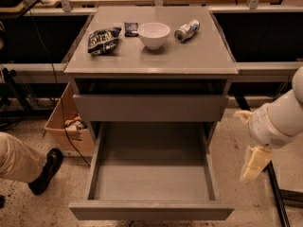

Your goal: Close middle drawer

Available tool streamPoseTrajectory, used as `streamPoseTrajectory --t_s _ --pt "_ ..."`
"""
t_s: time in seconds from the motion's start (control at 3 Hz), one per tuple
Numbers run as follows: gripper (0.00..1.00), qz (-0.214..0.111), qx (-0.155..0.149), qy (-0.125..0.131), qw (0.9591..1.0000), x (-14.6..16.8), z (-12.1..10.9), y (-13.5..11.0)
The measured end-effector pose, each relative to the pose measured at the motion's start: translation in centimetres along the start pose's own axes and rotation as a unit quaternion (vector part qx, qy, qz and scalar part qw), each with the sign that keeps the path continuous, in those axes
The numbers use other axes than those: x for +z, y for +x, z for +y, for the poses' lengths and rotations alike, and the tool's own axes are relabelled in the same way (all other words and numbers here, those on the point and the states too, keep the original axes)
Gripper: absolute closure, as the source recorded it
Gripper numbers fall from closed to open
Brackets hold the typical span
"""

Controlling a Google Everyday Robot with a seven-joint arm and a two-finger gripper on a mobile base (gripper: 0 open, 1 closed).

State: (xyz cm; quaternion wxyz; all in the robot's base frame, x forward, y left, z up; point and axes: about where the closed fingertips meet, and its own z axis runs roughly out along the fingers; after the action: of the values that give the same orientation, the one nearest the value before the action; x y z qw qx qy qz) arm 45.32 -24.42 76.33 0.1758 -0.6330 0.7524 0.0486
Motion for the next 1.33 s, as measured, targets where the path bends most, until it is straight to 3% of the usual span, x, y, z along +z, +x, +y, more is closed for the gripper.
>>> streamPoseTrajectory --t_s 0.33,0.67,1.0,1.33 --pt "0.0 -0.018 0.014 -0.045 0.9987 7.9 2.3 1.7" --pt "0.0 -0.024 0.027 -0.069 0.997 11.6 3.9 2.3" --pt "0.0 -0.029 0.027 -0.067 0.997 11.8 4.3 2.1" --pt "0.0 -0.046 0.028 -0.074 0.9958 14.4 5.3 1.8"
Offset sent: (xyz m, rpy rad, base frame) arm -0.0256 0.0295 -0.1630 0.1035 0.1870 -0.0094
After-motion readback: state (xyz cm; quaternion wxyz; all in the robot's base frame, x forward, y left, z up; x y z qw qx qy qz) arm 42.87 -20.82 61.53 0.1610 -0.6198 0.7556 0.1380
